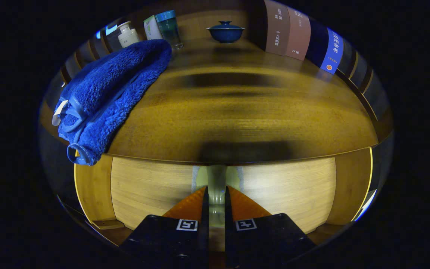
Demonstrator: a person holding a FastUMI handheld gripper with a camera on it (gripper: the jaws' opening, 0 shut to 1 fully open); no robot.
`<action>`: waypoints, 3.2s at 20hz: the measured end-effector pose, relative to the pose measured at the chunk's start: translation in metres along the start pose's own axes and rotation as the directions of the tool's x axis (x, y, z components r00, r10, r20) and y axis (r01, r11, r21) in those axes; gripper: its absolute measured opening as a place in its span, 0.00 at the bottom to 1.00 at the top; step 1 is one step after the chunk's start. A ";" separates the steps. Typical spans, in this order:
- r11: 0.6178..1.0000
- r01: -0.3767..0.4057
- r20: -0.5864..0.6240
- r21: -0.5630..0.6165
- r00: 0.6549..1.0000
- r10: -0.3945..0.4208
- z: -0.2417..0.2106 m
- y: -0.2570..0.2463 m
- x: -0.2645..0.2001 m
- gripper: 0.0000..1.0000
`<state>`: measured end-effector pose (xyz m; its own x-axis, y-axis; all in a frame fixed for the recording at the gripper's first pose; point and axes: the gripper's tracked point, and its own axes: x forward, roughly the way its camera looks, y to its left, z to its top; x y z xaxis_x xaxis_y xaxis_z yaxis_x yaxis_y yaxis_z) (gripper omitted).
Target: Pull open the drawer, take out the items inside it, and place them on the countertop above the cabinet.
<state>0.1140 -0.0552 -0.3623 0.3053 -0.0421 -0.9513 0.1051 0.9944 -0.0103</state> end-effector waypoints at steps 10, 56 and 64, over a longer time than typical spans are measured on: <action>0.998 -0.060 0.095 0.016 0.994 0.058 0.003 0.011 -0.053 0.22; 1.000 -0.031 0.545 0.001 0.838 0.025 0.161 -0.001 -0.129 1.00; 0.998 -0.056 0.747 -0.041 0.662 0.068 0.062 0.015 -0.232 0.99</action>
<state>0.1037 -0.0362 -0.1230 0.9158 -0.0330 -0.4004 0.0492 0.9983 0.0303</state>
